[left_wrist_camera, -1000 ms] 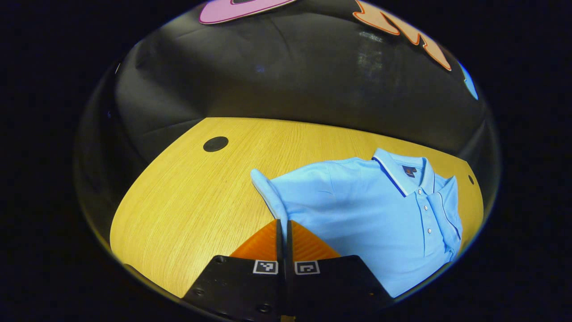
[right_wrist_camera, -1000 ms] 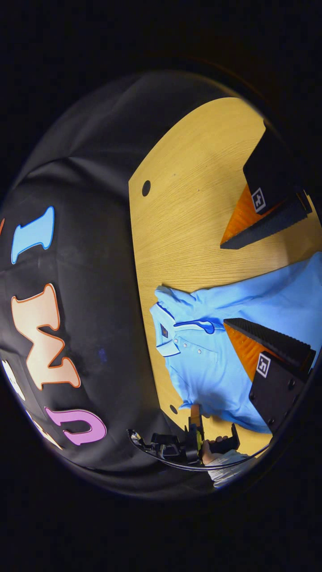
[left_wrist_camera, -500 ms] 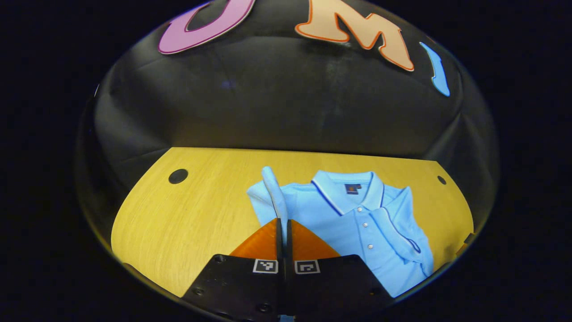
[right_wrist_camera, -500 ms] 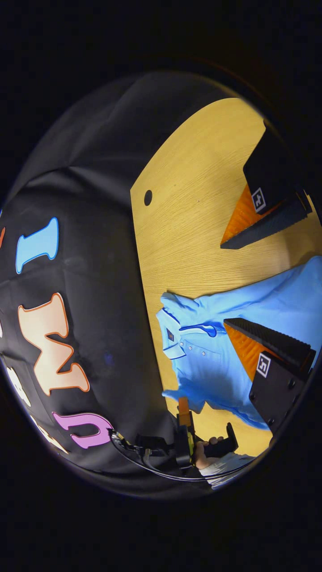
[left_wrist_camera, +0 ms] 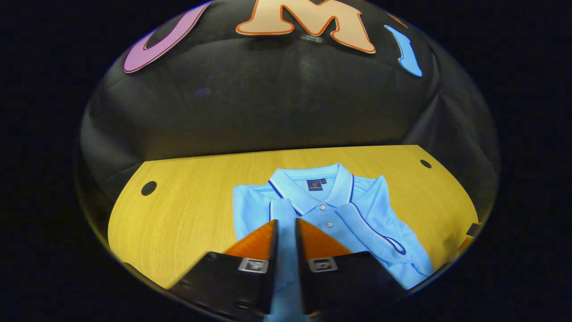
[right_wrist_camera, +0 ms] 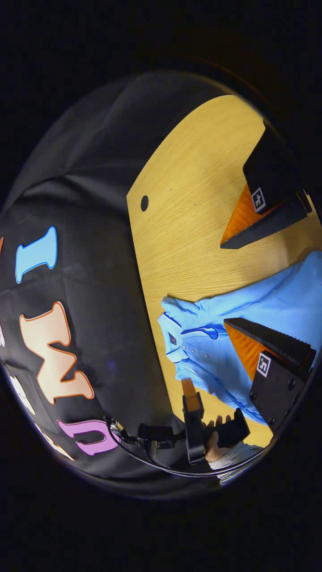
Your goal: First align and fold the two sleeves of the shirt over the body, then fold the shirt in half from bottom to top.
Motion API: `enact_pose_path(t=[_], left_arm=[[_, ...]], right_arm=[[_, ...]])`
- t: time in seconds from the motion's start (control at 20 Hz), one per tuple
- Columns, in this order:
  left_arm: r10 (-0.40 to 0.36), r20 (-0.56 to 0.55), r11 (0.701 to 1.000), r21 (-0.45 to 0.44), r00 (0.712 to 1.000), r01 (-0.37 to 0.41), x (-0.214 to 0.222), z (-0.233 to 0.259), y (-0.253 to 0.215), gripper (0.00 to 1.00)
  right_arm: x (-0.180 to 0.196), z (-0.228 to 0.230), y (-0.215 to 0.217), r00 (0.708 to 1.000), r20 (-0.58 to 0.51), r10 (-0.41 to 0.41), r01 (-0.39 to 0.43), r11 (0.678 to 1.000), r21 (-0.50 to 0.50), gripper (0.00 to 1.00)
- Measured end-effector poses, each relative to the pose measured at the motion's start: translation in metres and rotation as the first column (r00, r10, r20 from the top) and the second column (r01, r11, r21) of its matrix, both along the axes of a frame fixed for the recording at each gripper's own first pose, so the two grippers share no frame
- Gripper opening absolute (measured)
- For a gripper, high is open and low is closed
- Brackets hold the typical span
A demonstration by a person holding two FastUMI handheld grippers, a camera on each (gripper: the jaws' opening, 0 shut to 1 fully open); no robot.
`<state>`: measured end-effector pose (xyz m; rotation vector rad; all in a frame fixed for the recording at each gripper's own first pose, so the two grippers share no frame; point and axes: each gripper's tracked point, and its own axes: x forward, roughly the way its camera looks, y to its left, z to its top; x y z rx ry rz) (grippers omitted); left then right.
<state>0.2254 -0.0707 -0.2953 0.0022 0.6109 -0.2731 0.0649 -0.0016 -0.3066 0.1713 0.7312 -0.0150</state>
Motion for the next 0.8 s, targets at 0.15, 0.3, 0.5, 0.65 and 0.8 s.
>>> enact_pose_path(t=[0.15,0.3,0.5,0.65,0.8], left_arm=[[0.013,0.061,1.000,0.003,0.998,-0.013,-0.018,0.018,0.014,0.94],[0.056,0.059,0.998,-0.022,0.997,-0.055,-0.058,0.030,0.032,0.93],[0.114,0.106,0.994,-0.011,0.988,-0.113,-0.121,0.054,0.066,0.93],[0.131,0.120,0.991,0.000,0.984,-0.132,-0.165,0.062,0.083,0.93],[0.140,0.123,0.989,0.019,0.982,-0.143,-0.207,0.064,0.097,0.93]], right_arm=[[0.003,0.008,0.002,0.999,0.036,0.020,-0.018,0.999,-0.044,0.97],[-0.009,0.025,0.005,0.997,0.070,0.040,-0.036,0.998,-0.057,0.97],[-0.041,0.041,0.014,0.990,0.103,0.099,-0.094,0.994,-0.055,0.97],[-0.071,0.048,0.019,0.985,0.118,0.126,-0.121,0.991,-0.049,0.97],[-0.104,0.054,0.020,0.981,0.125,0.148,-0.142,0.988,-0.057,0.97]])
